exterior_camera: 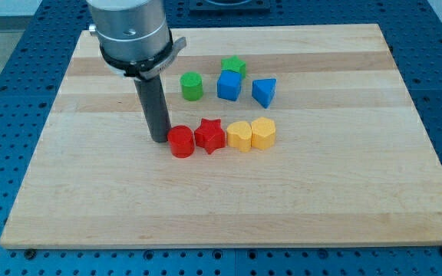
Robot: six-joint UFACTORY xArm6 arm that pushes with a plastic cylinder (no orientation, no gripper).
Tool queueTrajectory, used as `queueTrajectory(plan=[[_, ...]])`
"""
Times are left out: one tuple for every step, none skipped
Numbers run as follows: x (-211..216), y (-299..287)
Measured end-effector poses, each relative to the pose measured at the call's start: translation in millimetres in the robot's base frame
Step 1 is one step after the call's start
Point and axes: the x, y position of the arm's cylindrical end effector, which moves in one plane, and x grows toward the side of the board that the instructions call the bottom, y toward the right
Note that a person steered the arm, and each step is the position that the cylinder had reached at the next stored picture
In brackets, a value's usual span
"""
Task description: Slide the red circle up a bit
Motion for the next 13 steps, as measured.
queueTrajectory(plan=[[0.9,-2.7],[0.9,-7.2],[1.3,-19.3],[1.3,-33.2],[1.3,-39.6],[16.7,-39.9],[41.8,-36.7],[53.5,-19.4],[58.8,9.0],[58.9,22.1],[58.9,28.2],[58.9,28.7],[58.5,28.7]])
